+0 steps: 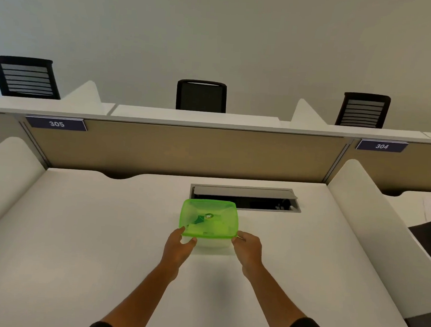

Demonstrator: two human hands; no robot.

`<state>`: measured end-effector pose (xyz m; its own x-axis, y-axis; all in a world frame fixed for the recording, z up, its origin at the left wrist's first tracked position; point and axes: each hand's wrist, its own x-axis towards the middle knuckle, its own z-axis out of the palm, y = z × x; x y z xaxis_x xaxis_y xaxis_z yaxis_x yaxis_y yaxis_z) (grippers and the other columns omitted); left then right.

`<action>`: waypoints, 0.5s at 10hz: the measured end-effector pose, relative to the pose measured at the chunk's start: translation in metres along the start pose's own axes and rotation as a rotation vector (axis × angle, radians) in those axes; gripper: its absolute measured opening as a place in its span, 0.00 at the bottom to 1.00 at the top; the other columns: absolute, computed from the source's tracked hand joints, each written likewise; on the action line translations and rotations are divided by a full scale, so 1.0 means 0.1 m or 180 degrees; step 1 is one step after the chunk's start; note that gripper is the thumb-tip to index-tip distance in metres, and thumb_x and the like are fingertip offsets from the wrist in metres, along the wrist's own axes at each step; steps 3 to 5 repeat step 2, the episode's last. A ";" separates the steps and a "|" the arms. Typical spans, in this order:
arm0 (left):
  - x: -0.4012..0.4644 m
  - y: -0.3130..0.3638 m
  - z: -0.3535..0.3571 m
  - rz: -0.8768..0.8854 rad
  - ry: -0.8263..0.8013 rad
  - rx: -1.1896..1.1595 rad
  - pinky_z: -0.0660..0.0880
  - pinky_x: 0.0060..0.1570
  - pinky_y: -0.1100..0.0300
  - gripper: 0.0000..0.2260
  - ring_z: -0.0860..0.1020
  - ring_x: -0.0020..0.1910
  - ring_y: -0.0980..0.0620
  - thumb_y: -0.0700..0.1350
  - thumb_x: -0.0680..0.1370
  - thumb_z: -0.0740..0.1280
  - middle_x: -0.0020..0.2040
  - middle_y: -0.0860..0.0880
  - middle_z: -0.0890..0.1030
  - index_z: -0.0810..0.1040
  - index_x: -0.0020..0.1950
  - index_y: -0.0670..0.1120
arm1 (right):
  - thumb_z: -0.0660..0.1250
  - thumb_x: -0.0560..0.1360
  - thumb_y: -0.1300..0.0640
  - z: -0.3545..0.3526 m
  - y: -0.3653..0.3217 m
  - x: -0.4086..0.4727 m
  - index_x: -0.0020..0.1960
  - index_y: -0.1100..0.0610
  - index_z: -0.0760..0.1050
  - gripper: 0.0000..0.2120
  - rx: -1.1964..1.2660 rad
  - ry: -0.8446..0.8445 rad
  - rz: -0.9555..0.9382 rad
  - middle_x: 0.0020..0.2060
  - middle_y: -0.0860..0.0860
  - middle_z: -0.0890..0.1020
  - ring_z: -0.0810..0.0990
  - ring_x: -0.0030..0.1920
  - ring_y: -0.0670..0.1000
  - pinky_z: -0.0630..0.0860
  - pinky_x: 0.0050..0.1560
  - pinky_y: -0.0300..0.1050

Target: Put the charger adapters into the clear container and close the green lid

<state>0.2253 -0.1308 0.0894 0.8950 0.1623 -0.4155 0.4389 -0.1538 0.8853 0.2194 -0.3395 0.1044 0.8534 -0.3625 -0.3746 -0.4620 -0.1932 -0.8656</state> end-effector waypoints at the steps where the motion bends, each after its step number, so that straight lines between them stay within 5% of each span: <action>1: 0.03 -0.03 -0.01 0.0086 -0.0006 0.0180 0.71 0.75 0.46 0.33 0.69 0.78 0.45 0.47 0.78 0.74 0.79 0.44 0.70 0.66 0.81 0.46 | 0.69 0.81 0.63 0.02 0.02 0.03 0.70 0.61 0.79 0.18 -0.0199 -0.0045 -0.0156 0.65 0.57 0.82 0.81 0.65 0.56 0.77 0.61 0.46; 2: -0.04 -0.07 -0.04 0.0322 0.0199 0.0569 0.69 0.72 0.53 0.34 0.70 0.77 0.44 0.47 0.78 0.74 0.78 0.42 0.71 0.65 0.81 0.44 | 0.69 0.82 0.56 0.01 0.07 -0.06 0.79 0.61 0.67 0.28 -0.0694 -0.0032 -0.0419 0.76 0.56 0.73 0.70 0.78 0.56 0.68 0.77 0.49; 5: -0.04 -0.07 -0.04 0.0322 0.0199 0.0569 0.69 0.72 0.53 0.34 0.70 0.77 0.44 0.47 0.78 0.74 0.78 0.42 0.71 0.65 0.81 0.44 | 0.69 0.82 0.56 0.01 0.07 -0.06 0.79 0.61 0.67 0.28 -0.0694 -0.0032 -0.0419 0.76 0.56 0.73 0.70 0.78 0.56 0.68 0.77 0.49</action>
